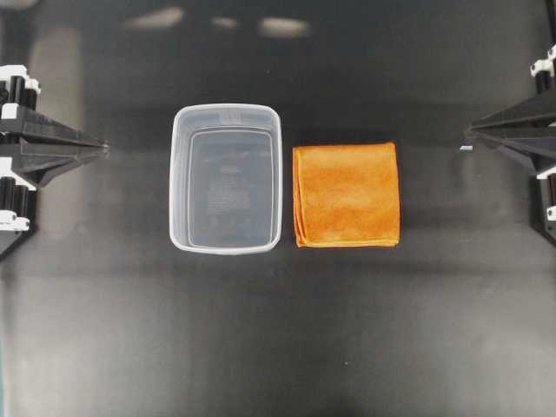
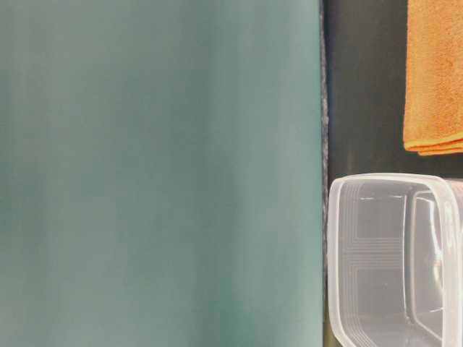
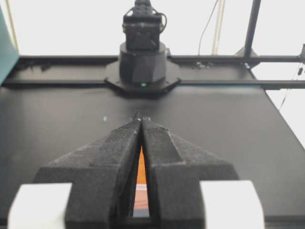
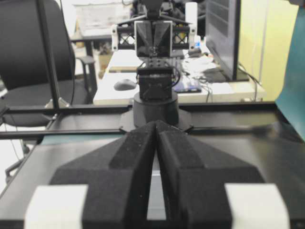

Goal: Place the orange towel into the container with the left arm.
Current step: 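Move the left gripper over the container toward the orange towel, then lower the left gripper onto the orange towel and close it, then lift the towel and carry it left over the clear container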

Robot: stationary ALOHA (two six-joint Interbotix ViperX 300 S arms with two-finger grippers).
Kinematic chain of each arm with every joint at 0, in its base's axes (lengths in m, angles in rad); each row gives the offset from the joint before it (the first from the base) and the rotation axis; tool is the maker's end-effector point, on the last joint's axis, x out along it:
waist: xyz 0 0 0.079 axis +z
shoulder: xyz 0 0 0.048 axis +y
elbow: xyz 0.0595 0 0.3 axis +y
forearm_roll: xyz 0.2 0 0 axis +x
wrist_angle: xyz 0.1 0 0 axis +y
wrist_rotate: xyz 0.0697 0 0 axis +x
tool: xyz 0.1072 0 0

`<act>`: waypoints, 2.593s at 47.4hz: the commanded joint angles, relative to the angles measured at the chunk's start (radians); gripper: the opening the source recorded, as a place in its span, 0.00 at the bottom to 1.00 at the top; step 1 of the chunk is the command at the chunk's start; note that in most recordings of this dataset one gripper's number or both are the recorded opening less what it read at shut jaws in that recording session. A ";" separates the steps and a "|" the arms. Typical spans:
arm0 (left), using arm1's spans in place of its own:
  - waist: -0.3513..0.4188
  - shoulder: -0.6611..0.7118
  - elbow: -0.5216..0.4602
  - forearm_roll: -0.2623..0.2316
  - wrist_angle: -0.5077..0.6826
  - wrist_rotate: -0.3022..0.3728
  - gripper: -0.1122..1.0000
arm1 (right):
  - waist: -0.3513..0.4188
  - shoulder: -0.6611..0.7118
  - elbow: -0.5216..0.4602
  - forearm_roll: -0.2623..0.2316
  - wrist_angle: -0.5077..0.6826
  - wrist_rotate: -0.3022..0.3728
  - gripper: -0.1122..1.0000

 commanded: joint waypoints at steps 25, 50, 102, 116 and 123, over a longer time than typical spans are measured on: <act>0.003 0.397 -0.433 0.040 0.486 -0.048 0.10 | -0.041 -0.120 -0.018 0.015 0.319 0.021 0.09; 0.000 0.807 -0.827 0.040 0.793 -0.043 0.11 | -0.078 -0.232 0.008 0.015 0.387 0.034 0.78; 0.018 1.513 -1.275 0.041 0.920 0.069 0.90 | -0.078 -0.235 0.021 0.015 0.385 0.066 0.78; 0.008 1.546 -1.278 0.041 0.920 0.055 0.84 | -0.080 -0.235 0.023 0.015 0.387 0.066 0.78; 0.005 1.543 -1.278 0.041 0.923 0.055 0.62 | -0.078 -0.233 0.025 0.015 0.380 0.067 0.78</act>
